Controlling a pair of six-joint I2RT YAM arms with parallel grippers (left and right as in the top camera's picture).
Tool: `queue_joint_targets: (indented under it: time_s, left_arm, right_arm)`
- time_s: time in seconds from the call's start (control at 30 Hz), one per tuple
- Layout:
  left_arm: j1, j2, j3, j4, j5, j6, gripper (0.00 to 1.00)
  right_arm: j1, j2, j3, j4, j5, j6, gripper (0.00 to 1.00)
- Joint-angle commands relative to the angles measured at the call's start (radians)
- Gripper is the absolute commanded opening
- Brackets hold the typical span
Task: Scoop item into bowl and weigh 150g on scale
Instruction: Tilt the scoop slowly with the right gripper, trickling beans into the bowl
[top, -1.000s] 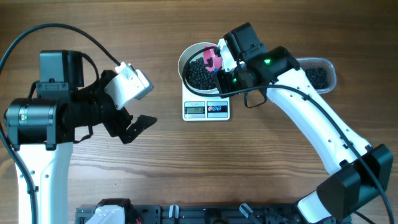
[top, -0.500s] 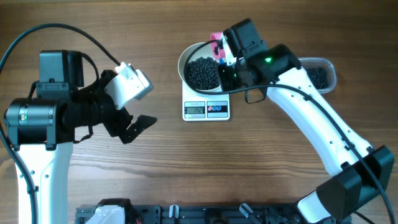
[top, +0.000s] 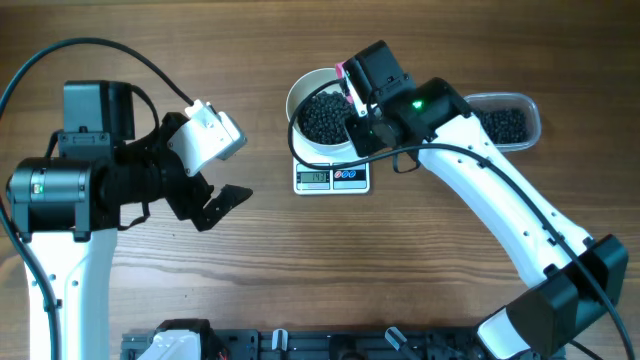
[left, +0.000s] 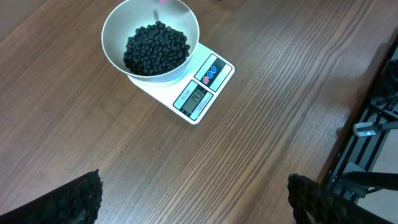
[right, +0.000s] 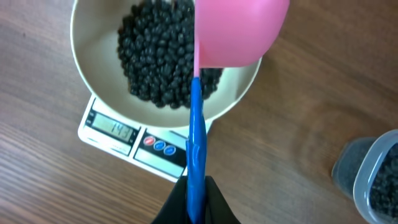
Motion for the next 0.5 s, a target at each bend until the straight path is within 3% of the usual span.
queue_joint_targets:
  time_s: [0.0, 0.33, 0.47]
  left_arm:
    - [0.007, -0.003, 0.014, -0.001, 0.0, 0.016, 1.0]
    - [0.007, -0.003, 0.014, -0.001, 0.0, 0.016, 1.0]
    - [0.007, -0.003, 0.014, -0.001, 0.0, 0.016, 1.0]
  right_arm:
    - [0.015, 0.037, 0.016, -0.014, -0.054, -0.059, 0.04]
    - [0.029, 0.047, 0.022, 0.013, 0.08, -0.05, 0.04]
    - [0.031, 0.054, 0.022, 0.006, 0.035, -0.07, 0.04]
